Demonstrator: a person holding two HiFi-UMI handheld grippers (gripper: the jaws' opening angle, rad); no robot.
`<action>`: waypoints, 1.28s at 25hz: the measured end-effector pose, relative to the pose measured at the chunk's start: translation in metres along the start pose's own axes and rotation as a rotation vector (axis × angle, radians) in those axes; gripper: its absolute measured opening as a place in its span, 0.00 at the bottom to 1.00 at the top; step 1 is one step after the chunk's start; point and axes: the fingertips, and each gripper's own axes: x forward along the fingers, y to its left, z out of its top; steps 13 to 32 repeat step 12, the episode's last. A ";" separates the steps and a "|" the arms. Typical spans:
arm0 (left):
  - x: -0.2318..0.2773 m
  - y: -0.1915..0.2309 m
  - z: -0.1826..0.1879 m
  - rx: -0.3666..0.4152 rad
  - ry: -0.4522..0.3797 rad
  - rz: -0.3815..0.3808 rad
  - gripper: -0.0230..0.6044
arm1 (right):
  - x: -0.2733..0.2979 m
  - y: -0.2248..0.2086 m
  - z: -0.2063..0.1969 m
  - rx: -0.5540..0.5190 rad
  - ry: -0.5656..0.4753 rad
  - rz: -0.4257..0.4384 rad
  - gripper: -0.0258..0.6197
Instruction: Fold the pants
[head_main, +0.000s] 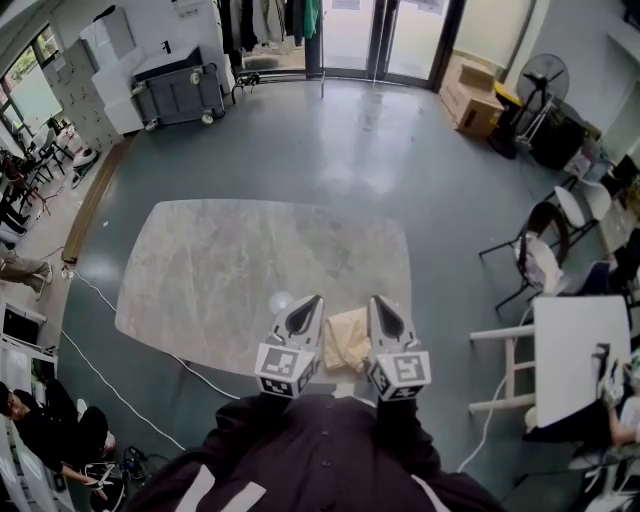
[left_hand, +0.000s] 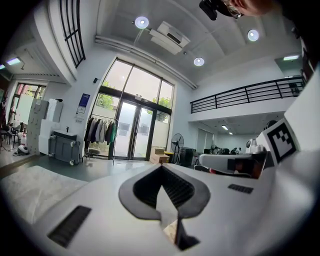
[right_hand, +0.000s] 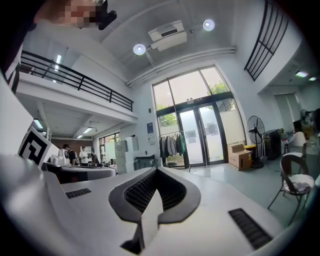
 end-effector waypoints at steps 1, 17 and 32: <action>-0.001 -0.001 -0.001 0.000 -0.001 0.000 0.04 | -0.002 -0.001 -0.002 -0.001 0.009 -0.007 0.04; -0.016 0.008 -0.005 -0.028 -0.002 -0.001 0.04 | -0.002 0.012 -0.009 0.019 -0.022 0.018 0.04; -0.016 0.008 -0.005 -0.028 -0.002 -0.001 0.04 | -0.002 0.012 -0.009 0.019 -0.022 0.018 0.04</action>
